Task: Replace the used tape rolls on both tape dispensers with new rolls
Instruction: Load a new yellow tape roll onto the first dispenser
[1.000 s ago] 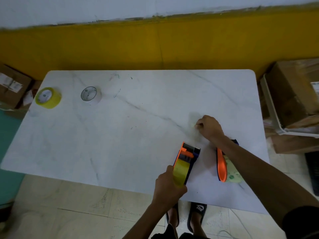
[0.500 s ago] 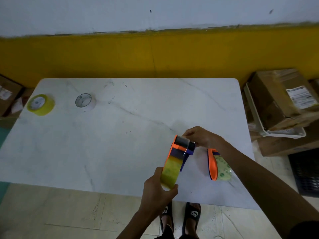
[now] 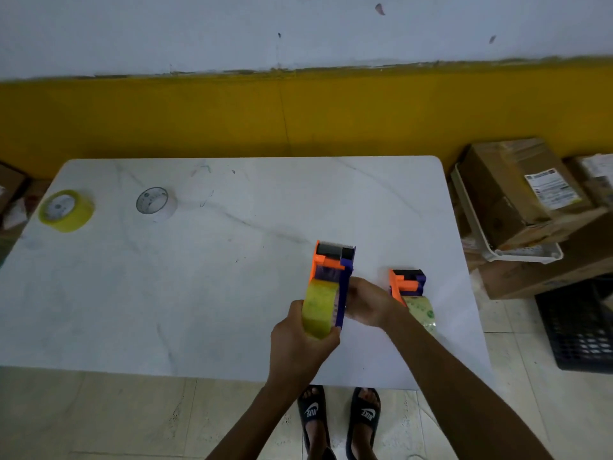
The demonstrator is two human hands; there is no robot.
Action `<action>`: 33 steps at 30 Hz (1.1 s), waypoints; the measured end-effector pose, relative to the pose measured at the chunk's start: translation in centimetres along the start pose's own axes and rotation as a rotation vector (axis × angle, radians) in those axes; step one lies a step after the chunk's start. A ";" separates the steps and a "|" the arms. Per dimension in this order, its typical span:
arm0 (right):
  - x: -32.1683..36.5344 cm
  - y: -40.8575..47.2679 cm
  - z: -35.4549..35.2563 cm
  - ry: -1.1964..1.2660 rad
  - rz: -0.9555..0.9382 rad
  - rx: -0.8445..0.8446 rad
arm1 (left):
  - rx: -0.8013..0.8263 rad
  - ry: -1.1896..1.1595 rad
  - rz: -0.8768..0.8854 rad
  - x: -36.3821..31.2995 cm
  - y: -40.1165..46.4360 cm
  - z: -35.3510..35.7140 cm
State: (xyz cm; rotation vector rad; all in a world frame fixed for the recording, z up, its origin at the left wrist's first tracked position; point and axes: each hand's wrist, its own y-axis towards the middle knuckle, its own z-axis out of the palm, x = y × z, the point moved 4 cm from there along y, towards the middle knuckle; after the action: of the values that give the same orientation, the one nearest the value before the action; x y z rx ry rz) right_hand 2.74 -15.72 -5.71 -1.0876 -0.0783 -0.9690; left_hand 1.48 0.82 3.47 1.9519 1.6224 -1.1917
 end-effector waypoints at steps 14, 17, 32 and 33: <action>-6.8 -1.4 -0.9 0.329 0.102 -0.164 | 0.091 0.294 -0.177 -0.6 3.4 3.6; -7.5 -1.6 -2.0 0.253 0.157 -0.233 | 0.132 0.327 -0.199 -0.5 3.7 4.6; -7.2 -5.7 -4.7 -0.364 0.222 -0.516 | 0.151 0.334 -0.201 2.0 1.7 6.4; -6.8 -5.9 -4.6 -0.382 0.216 -0.517 | 0.153 0.331 -0.203 2.0 1.6 6.5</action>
State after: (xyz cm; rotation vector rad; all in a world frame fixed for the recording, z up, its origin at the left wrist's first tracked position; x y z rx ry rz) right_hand -7.27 -15.67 -7.21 -1.7134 -0.0194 -0.5858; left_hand 0.47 -2.94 -2.34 2.2191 1.9866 -1.1402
